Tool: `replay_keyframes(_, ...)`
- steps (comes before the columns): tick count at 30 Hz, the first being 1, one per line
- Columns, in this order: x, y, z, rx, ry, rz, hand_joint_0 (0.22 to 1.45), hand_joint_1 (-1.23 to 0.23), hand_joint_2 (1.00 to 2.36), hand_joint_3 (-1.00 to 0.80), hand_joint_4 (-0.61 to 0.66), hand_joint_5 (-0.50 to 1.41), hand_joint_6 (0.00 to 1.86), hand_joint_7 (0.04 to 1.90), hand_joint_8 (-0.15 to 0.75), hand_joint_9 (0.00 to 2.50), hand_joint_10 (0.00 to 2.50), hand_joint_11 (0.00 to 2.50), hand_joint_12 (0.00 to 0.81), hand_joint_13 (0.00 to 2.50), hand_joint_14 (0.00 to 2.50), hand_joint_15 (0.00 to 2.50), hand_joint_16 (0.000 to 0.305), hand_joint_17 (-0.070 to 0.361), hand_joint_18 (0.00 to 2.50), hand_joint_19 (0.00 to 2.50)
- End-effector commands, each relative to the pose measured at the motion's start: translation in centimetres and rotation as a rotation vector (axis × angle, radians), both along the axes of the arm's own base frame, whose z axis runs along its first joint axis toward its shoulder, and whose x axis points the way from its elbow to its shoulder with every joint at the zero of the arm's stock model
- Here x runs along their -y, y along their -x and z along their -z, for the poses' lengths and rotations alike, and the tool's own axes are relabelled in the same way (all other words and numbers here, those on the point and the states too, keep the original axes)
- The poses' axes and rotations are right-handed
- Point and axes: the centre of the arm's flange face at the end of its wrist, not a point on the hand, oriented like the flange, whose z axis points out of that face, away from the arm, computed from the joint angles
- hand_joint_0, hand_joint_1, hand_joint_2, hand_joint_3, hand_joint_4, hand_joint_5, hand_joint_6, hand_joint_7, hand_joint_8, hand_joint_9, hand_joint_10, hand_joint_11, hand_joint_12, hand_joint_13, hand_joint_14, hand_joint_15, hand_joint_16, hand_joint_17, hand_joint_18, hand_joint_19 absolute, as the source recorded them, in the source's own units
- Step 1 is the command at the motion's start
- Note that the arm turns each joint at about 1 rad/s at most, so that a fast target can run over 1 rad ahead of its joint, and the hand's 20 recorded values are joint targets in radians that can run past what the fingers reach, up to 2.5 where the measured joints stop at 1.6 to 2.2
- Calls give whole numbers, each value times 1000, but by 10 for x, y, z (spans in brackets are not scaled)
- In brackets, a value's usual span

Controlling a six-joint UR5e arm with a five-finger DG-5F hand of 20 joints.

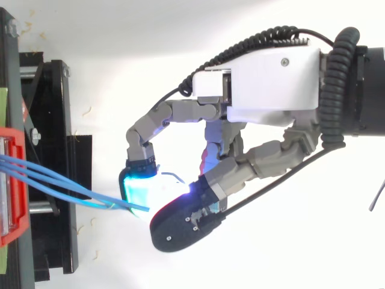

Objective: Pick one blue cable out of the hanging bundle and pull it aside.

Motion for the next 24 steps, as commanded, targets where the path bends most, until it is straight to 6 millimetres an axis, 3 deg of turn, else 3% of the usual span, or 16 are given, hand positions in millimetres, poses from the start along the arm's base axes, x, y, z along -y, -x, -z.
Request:
replay_keyframes(1,-2,-1,0,8,-35,-5,360,-666,1000,-500,-217,89,657,1119,158,1515,5,108,350,1085,15,402,59,134,1103,594)
replay_keyframes(9,-10,-4,0,24,-167,-19,465,-781,1000,-500,-257,76,692,1027,137,1506,9,176,305,1055,17,446,48,108,1020,660)
replay_keyframes(17,-14,-5,3,26,-274,-12,521,-786,1000,-500,-258,70,704,1009,125,1503,11,199,287,1044,19,459,44,100,989,685)
replay_keyframes(24,-14,-6,9,25,-283,-13,381,-700,1000,-500,-231,89,653,1132,149,1546,7,147,337,1109,16,416,56,126,1108,601)
